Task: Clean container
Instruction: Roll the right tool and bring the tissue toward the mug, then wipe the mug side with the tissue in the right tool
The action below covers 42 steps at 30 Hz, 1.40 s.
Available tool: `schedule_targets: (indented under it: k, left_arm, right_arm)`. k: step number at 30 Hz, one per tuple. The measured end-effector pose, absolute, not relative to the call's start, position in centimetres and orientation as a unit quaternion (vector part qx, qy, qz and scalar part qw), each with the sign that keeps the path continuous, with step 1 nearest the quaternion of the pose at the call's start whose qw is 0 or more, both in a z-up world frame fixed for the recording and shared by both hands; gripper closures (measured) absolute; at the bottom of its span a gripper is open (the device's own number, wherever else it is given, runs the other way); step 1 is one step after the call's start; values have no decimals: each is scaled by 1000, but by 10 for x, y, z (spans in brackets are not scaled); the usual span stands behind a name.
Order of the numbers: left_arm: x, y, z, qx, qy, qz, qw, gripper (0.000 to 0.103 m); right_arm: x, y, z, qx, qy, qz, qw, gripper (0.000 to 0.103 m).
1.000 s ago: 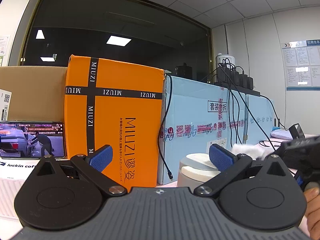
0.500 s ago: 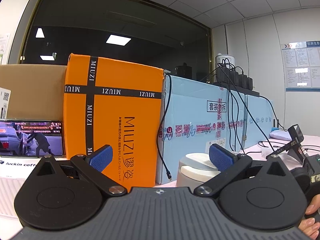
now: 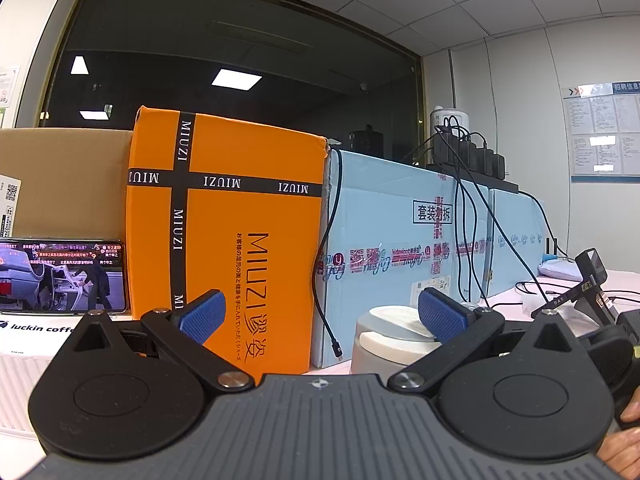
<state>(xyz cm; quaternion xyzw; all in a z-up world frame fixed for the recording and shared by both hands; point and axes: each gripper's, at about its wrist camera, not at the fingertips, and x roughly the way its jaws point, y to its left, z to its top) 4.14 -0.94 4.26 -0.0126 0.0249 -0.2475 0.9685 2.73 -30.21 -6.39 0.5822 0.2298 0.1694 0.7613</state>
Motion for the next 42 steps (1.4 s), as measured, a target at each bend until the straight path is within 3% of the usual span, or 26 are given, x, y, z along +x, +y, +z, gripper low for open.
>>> schedule_targets:
  k: [7, 17, 31, 42]
  left_arm:
    - [41, -9, 42, -14, 24, -248, 968, 0]
    - [42, -10, 41, -16, 24, -249, 968, 0]
    - [43, -8, 41, -21, 25, -249, 968, 0]
    - [43, -7, 40, -25, 27, -251, 967, 0]
  right_arm:
    - [25, -301, -69, 571, 247, 154, 768, 89]
    - [17, -308, -54, 599, 181, 226, 746, 89]
    - [21, -298, -71, 565, 268, 144, 767, 89]
    - [11, -306, -53, 581, 181, 237, 757, 91]
